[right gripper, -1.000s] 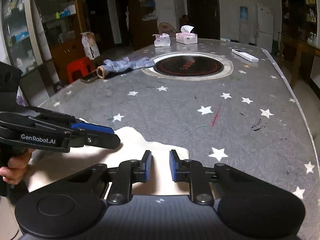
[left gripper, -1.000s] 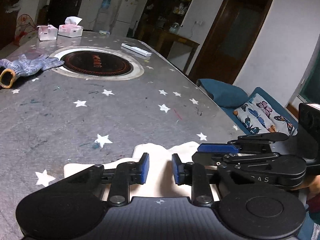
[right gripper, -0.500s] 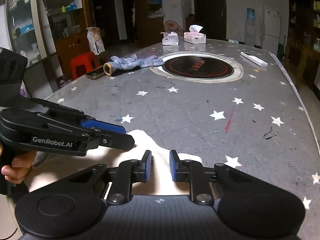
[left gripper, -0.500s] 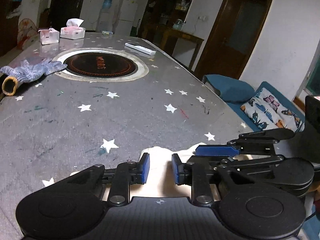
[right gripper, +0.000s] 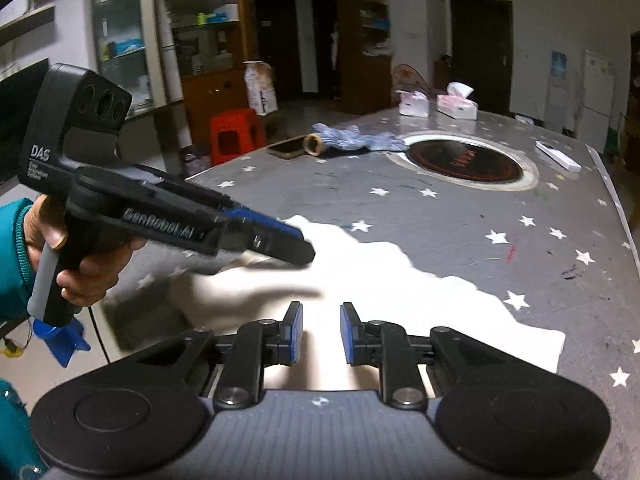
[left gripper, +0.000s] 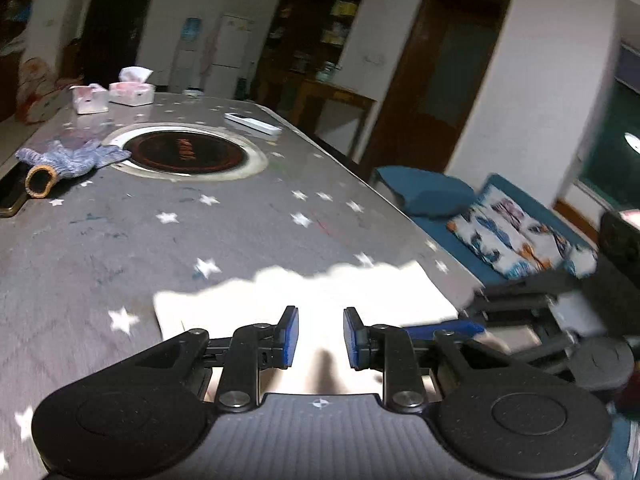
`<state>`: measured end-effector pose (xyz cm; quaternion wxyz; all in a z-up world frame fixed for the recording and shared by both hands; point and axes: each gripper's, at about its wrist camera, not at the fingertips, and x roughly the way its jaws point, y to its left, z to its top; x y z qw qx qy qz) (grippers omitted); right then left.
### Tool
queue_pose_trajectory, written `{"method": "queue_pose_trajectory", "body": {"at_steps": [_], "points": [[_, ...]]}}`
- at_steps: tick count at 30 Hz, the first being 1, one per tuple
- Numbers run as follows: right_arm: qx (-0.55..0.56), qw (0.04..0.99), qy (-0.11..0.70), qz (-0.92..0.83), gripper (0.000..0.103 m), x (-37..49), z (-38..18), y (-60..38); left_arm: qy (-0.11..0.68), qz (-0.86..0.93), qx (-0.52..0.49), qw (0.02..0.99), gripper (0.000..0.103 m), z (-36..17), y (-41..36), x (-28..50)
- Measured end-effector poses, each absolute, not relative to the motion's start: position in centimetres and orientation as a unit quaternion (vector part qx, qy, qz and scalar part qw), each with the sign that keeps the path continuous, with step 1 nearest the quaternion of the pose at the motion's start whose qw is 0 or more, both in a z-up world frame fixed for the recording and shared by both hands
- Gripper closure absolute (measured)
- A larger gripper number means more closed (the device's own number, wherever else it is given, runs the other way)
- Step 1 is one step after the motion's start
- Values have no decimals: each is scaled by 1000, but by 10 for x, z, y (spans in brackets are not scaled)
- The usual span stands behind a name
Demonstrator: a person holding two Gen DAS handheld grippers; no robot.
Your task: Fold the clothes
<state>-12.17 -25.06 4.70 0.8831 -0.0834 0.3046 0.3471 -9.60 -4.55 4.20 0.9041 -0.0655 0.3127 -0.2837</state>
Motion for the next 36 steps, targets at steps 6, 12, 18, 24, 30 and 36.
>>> {"method": "queue_pose_trajectory", "body": {"at_steps": [6,12,18,24,30,36], "points": [[-114,885,277,357,84,-147,43,-247,314,-292,-49,902,77,32,-49,-122],[-134,882,277,357,84,-160,28,-242,313,-283,-22,906,77,20,-53,-126],[-145,882,277,351,84,-164,18,-240,309,-275,-1,910,76,14,-53,-131],[-109,887,271,358,85,-160,38,-248,292,-262,-1,920,77,26,-47,-137],[-93,888,279,354,86,-149,34,-244,300,-249,-5,921,77,19,-41,-137],[-123,880,288,358,86,-153,18,-235,300,-244,-6,922,77,16,-36,-140]]}}
